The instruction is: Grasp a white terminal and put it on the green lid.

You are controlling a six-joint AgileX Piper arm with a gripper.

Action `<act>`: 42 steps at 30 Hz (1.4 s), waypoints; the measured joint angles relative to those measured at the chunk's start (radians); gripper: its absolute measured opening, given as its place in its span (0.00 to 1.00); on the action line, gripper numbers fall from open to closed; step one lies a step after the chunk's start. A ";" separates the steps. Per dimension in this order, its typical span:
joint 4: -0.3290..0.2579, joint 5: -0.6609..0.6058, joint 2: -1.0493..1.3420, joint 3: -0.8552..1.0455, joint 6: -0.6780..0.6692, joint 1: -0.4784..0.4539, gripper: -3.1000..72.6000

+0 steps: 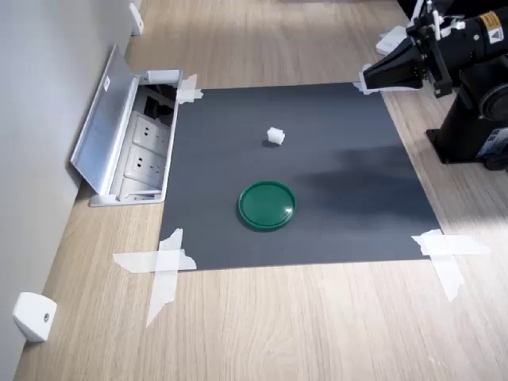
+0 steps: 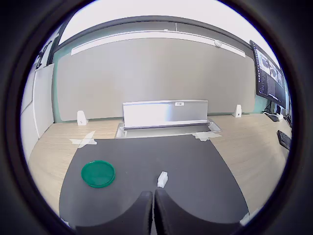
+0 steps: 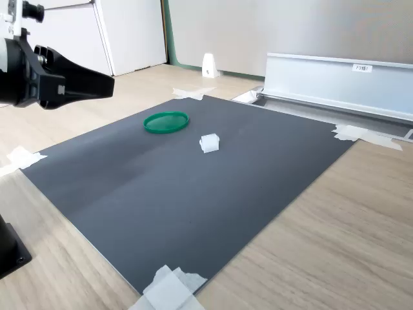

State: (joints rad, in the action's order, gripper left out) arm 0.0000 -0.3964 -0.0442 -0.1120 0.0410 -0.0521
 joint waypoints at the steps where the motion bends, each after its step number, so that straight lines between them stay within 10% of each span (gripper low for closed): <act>1: 0.000 0.000 0.000 0.000 0.000 0.000 0.03; 42: -0.007 0.033 -0.002 -0.041 0.000 0.000 0.03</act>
State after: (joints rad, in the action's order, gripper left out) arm -0.0069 -0.3634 -0.0464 -0.1530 0.0410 -0.0521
